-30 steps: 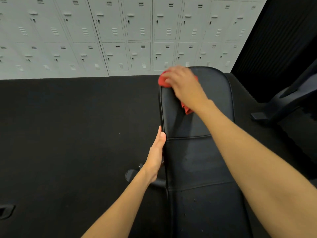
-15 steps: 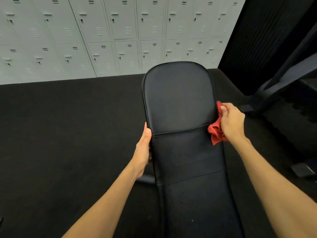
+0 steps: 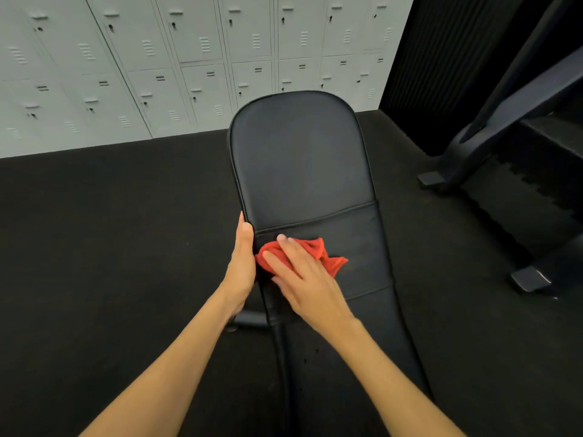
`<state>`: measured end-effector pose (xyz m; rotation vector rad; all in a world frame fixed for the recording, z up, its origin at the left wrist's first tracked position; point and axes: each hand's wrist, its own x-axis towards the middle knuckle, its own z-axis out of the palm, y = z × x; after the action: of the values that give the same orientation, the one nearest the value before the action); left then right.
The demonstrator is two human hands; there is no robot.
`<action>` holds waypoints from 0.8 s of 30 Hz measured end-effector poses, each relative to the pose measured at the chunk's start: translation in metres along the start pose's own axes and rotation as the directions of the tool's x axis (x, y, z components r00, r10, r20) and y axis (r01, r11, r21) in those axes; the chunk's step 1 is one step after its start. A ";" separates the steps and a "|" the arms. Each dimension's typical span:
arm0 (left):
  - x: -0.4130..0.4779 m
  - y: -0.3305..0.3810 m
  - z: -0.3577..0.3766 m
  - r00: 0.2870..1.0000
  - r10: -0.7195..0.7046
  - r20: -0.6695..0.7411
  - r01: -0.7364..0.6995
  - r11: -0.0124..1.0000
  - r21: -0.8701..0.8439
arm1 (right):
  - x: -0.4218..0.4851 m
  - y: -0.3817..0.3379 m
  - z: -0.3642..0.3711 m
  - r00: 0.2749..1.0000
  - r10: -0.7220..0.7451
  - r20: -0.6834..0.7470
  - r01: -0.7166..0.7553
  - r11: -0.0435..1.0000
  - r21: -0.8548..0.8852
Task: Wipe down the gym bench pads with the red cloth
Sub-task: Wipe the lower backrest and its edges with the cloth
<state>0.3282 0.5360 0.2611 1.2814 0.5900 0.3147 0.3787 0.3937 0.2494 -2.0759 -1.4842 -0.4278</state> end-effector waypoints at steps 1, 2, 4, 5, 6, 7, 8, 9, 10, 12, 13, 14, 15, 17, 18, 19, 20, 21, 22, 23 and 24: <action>0.000 -0.001 0.000 1.000 -0.001 0.011 0.001 1.000 0.011 | -0.003 0.015 -0.007 1.000 0.014 -0.004 -0.015 0.999 -0.050; 0.000 -0.001 0.000 1.000 -0.003 0.017 0.003 1.000 0.026 | -0.005 0.028 -0.014 0.998 0.056 -0.034 -0.059 0.993 -0.104; 0.000 -0.001 -0.001 1.000 -0.020 0.011 0.019 0.998 0.066 | -0.007 0.050 -0.025 0.976 0.180 -0.119 -0.197 0.969 -0.150; 0.000 -0.001 -0.003 0.999 -0.030 0.011 0.029 0.996 0.083 | -0.007 0.059 -0.029 0.958 0.239 -0.155 -0.262 0.954 -0.148; 0.000 -0.001 -0.004 0.999 -0.038 0.013 0.037 0.995 0.095 | -0.009 0.066 -0.031 0.936 0.291 -0.197 -0.321 0.936 -0.143; 0.000 -0.002 -0.005 0.999 -0.042 0.011 0.041 0.994 0.106 | -0.009 0.071 -0.032 0.909 0.346 -0.233 -0.383 0.914 -0.135; 0.001 -0.003 -0.005 0.999 -0.047 0.006 0.046 0.992 0.114 | -0.010 0.073 -0.031 0.866 0.425 -0.262 -0.466 0.877 -0.115; 0.002 -0.004 -0.005 0.999 -0.047 -0.004 0.047 0.992 0.116 | -0.008 0.070 -0.029 0.801 0.526 -0.287 -0.564 0.823 -0.064; 0.002 -0.006 -0.005 0.999 -0.043 -0.013 0.045 0.993 0.109 | -0.004 0.065 -0.024 0.708 0.633 -0.313 -0.662 0.749 0.017; 0.004 -0.008 -0.005 0.999 -0.036 -0.028 0.038 0.995 0.095 | 0.008 0.052 -0.016 0.510 0.791 -0.339 -0.787 0.588 0.187; 0.005 -0.009 -0.005 0.999 -0.034 -0.032 0.037 0.995 0.096 | 0.013 0.046 -0.014 0.446 0.823 -0.352 -0.808 0.540 0.237; 0.006 -0.011 -0.004 0.999 -0.033 -0.036 0.036 0.995 0.091 | 0.015 0.040 -0.012 0.434 0.824 -0.365 -0.808 0.535 0.246; 0.007 -0.012 -0.002 0.998 -0.030 -0.048 0.034 0.997 0.071 | 0.016 0.032 -0.009 0.460 0.809 -0.366 -0.792 0.560 0.243; 0.008 -0.012 0.001 0.998 -0.033 -0.059 0.035 0.999 0.029 | 0.010 0.008 0.001 0.594 0.736 -0.325 -0.709 0.670 0.221; 0.007 -0.012 0.001 0.999 -0.035 -0.037 0.036 0.999 0.021 | 0.005 -0.007 0.010 0.690 0.663 -0.291 -0.639 0.747 0.185; 0.006 -0.012 0.001 0.999 -0.041 0.001 0.041 0.999 0.015 | -0.002 -0.023 0.018 0.790 0.561 -0.247 -0.546 0.827 0.132; 0.005 -0.012 0.000 0.998 -0.053 0.032 0.053 0.999 0.009 | -0.008 -0.035 0.025 0.877 0.440 -0.191 -0.432 0.898 0.087; 0.003 -0.011 -0.003 0.996 -0.064 0.061 0.063 0.998 0.009 | -0.013 -0.039 0.028 0.939 0.317 -0.135 -0.312 0.948 0.062; 0.002 -0.010 -0.005 0.993 -0.062 0.100 0.061 0.998 0.005 | -0.016 -0.033 0.026 0.972 0.213 -0.098 -0.209 0.976 0.055; 0.002 -0.008 -0.007 0.990 -0.051 0.130 0.050 0.999 0.009 | -0.017 -0.021 0.020 0.985 0.150 -0.089 -0.146 0.988 0.045; 0.003 -0.007 -0.008 0.990 -0.047 0.130 0.044 0.999 0.026 | -0.016 -0.005 0.011 0.984 0.143 -0.103 -0.141 0.990 0.025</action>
<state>0.3255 0.5426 0.2524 1.2986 0.5117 0.1848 0.3677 0.3895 0.2329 -2.0962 -1.2667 -0.4582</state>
